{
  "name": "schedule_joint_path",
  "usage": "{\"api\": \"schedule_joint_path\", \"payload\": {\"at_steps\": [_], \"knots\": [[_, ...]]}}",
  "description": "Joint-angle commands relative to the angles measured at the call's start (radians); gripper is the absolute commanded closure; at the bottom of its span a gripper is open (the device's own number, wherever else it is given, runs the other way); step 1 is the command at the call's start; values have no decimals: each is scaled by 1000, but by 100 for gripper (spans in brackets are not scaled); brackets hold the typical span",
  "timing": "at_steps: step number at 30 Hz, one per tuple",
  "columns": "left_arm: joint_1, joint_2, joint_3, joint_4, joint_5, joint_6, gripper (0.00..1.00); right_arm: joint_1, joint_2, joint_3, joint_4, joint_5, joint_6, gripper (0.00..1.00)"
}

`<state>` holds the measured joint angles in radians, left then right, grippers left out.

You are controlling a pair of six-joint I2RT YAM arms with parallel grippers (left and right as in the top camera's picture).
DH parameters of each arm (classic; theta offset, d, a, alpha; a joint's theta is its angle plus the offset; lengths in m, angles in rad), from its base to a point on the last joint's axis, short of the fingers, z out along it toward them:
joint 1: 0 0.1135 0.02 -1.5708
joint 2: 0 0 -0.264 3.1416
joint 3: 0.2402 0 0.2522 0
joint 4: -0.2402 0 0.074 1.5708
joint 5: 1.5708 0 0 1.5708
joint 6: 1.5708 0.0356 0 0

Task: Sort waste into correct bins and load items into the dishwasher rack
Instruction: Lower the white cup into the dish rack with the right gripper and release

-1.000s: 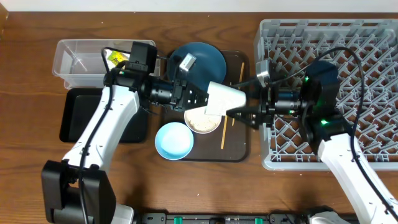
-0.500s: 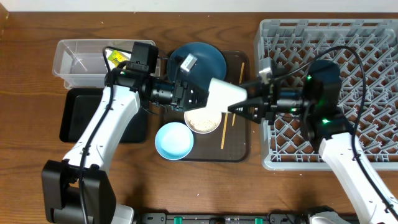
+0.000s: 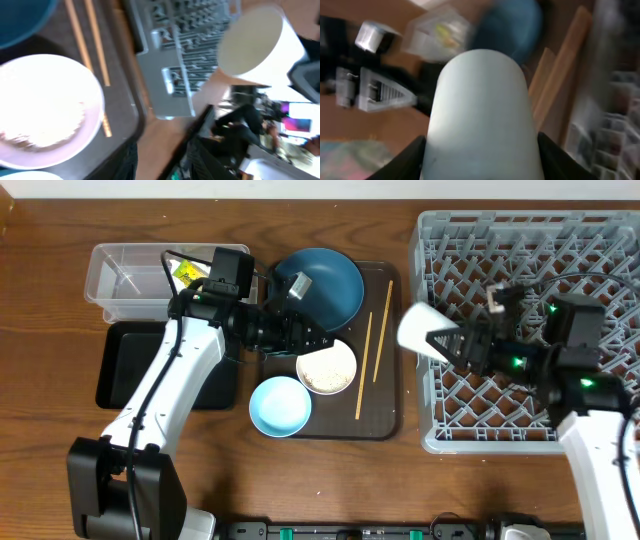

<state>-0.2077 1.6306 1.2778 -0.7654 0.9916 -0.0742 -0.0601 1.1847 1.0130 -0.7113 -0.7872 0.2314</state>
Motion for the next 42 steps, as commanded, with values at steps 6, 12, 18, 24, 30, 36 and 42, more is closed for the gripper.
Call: {"api": "schedule_joint_path", "payload": {"at_steps": [6,12,18,24,30,36,42], "knots": [[0,-2,7,-11,-182,-9,64,82,-11,364,-457,621,-75,60],[-2,-1,1,-23,-220,-9,64,124,71,378,-613,747,-45,59],[-2,-1,1,-37,-249,-8,64,134,241,378,-650,742,-47,58],[-2,-1,1,-37,-249,-8,64,134,403,378,-650,700,-92,58],[-2,-1,1,-40,-249,-9,64,140,511,378,-639,700,-99,53],[-2,-1,1,-41,-249,-8,64,157,542,378,-621,700,-108,38],[-2,-1,1,-41,-249,-8,64,168,536,385,-621,700,-109,4]]}}
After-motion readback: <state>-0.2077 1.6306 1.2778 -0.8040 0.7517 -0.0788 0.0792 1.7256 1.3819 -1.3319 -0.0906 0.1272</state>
